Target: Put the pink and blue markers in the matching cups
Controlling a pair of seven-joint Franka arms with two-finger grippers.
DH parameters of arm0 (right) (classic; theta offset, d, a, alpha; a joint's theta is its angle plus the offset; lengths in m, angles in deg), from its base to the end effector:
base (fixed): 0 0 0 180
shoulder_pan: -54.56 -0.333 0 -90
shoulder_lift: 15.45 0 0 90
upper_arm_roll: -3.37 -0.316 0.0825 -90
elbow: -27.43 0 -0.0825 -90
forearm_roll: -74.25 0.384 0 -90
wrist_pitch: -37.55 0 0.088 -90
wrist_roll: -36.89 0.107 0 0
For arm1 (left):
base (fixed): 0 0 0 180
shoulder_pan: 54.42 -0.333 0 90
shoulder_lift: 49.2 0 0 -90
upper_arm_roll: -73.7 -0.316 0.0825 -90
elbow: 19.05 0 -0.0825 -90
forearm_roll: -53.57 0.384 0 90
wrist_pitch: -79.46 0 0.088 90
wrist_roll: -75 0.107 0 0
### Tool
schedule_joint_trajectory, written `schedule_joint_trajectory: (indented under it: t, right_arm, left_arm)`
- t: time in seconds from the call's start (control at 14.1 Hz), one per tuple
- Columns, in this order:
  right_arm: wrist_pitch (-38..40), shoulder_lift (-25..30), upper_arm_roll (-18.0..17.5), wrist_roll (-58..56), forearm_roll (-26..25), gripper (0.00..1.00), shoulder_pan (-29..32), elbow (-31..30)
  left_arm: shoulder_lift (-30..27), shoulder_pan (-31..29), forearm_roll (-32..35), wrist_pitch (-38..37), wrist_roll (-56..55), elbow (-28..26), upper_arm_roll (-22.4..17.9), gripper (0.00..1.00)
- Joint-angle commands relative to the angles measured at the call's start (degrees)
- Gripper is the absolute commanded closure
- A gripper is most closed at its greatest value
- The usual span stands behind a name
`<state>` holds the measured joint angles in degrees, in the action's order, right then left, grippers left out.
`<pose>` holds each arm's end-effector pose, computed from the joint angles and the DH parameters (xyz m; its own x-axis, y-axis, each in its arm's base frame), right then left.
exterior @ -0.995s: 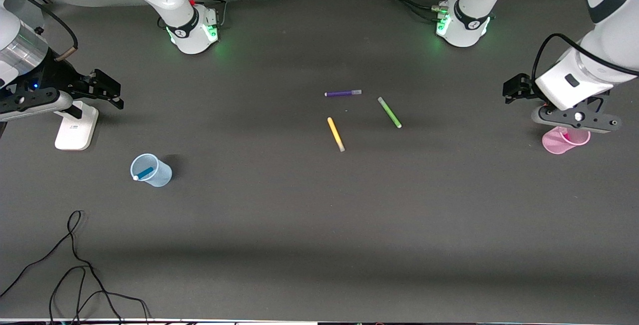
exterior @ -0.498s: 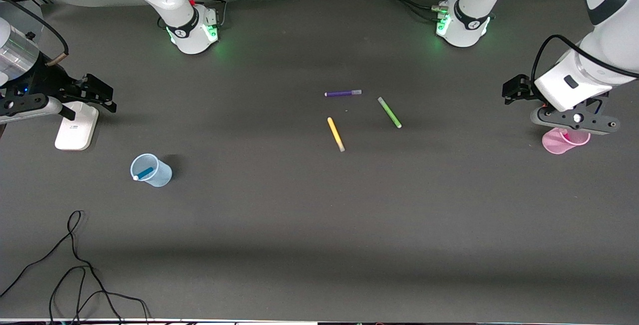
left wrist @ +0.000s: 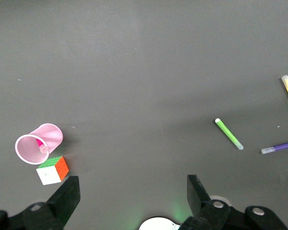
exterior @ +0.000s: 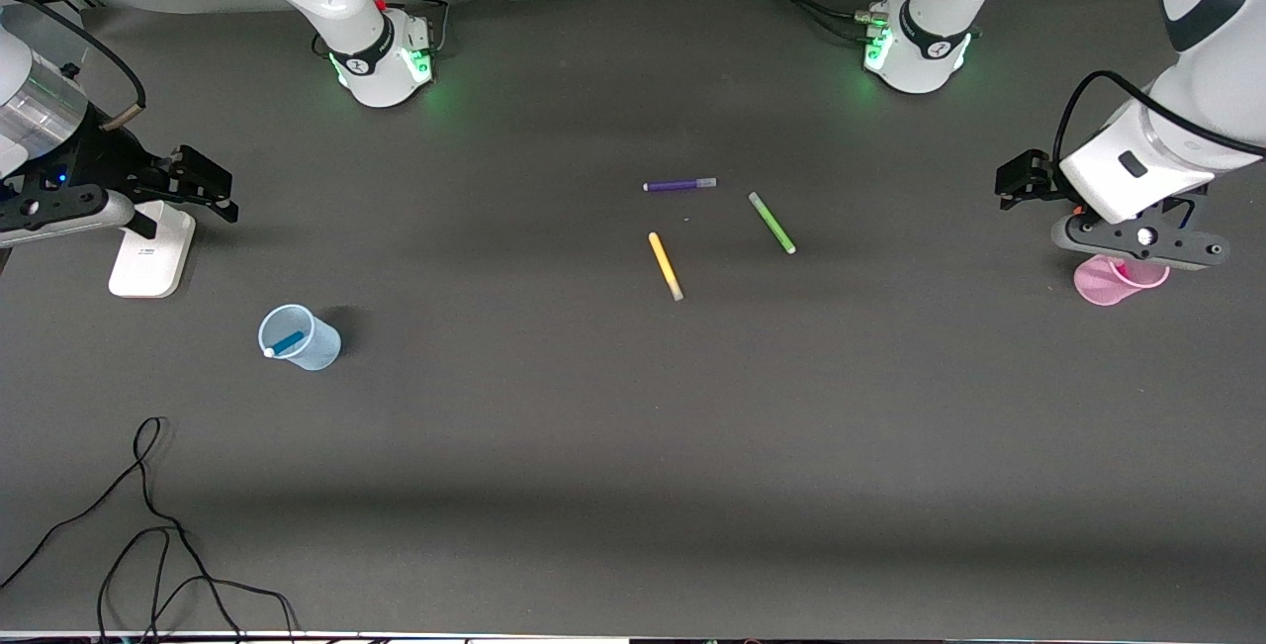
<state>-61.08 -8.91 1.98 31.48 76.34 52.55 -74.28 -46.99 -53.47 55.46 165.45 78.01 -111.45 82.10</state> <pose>0.5290 0.0355 0.6024 0.9870 0.1476 0.0631 0.1496 -0.9884 -0.0277 0.5484 -0.0851 0.5782 0.9659 -0.2106 -0.1507 -0.2159 -0.9762 -0.0194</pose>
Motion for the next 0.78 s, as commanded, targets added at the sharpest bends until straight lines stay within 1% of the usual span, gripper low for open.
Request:
schedule_joint_trajectory:
  t: [0.0, 0.36, 0.71]
  right_arm:
    - [0.6, -0.6, -0.5, 0.4, 0.7, 0.0, 0.9, 1.0]
    - [0.5, -1.0, -0.4, 0.2, 0.3, 0.0, 0.9, 1.0]
    - [0.5, -1.3, -0.3, 0.4, 0.1, 0.0, 1.0, 1.0]
  left_arm:
    - [0.8, 0.6, 0.3, -1.4, 1.0, 1.8, -0.8, 0.01]
    - [0.8, -0.3, 0.3, -1.4, 3.8, 1.9, -1.1, 0.01]
    - [0.8, -0.4, 0.3, -1.9, 3.8, 1.9, -1.1, 0.01]
